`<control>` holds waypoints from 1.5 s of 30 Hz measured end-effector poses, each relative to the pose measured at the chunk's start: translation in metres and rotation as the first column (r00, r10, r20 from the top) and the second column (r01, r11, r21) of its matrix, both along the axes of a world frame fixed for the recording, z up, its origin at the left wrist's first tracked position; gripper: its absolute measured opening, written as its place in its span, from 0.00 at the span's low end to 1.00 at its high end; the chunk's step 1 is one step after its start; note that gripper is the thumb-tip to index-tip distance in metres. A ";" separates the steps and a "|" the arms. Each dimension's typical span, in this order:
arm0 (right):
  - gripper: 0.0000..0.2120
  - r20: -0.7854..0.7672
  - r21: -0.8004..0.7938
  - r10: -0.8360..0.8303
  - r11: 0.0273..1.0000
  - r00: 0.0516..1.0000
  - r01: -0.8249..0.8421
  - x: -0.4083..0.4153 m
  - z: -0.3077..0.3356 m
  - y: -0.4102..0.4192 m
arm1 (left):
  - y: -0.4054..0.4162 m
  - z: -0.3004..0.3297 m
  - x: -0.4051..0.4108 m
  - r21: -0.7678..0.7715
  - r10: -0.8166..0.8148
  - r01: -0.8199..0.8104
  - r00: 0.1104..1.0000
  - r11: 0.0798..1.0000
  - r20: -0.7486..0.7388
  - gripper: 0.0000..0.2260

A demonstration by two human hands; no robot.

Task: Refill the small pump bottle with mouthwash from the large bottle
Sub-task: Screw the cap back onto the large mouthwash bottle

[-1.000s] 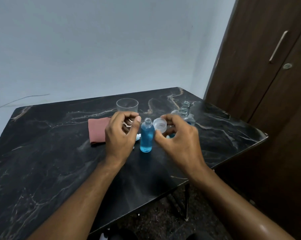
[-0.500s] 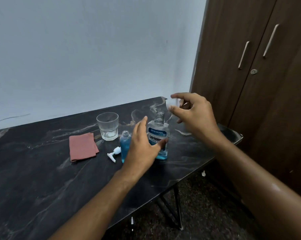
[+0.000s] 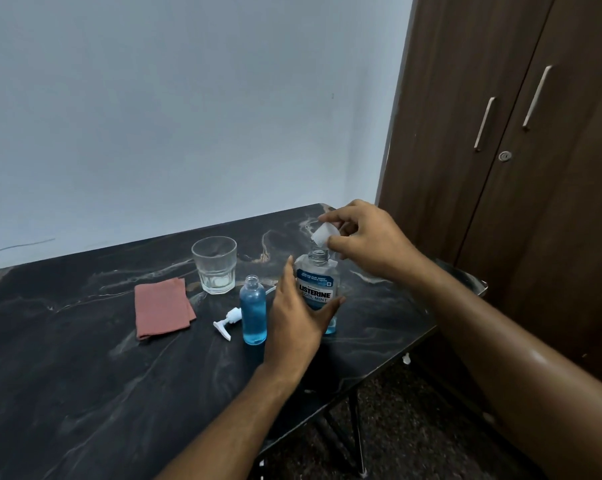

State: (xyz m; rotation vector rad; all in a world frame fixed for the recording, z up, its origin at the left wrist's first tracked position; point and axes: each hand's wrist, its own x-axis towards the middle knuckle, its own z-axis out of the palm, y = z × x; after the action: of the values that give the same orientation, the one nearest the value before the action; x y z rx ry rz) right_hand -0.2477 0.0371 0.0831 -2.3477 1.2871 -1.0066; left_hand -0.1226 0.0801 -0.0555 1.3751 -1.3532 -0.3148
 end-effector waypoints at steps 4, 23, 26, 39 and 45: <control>0.18 -0.030 0.054 0.078 0.996 0.997 -0.076 -0.001 0.006 -0.005 | -0.004 -0.005 0.000 0.004 0.024 -0.024 1.000 1.000 -0.001 0.43; 0.24 -0.450 -0.036 -0.093 0.996 0.888 0.086 0.015 0.023 -0.007 | -0.006 -0.006 0.002 -0.054 -0.002 0.000 0.999 0.999 -0.043 0.37; 0.33 -0.561 -0.192 -0.216 0.973 0.799 0.129 0.019 0.018 -0.002 | -0.006 -0.006 0.002 -0.055 -0.011 0.009 0.999 0.998 -0.048 0.38; 0.30 -0.214 0.078 0.023 0.997 0.977 -0.006 0.002 0.019 -0.002 | -0.005 -0.005 0.003 -0.065 -0.027 0.023 0.997 0.998 -0.067 0.40; 0.28 -0.146 0.348 0.097 0.937 0.984 -0.041 0.000 -0.025 -0.003 | -0.006 -0.008 0.004 -0.027 -0.019 0.018 0.999 0.999 -0.043 0.40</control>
State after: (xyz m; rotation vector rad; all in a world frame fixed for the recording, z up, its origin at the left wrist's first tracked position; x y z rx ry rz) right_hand -0.2479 0.0339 0.0576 -2.2167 1.3046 -0.5255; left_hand -0.1185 0.0745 -0.0637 1.3273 -1.3310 -0.3361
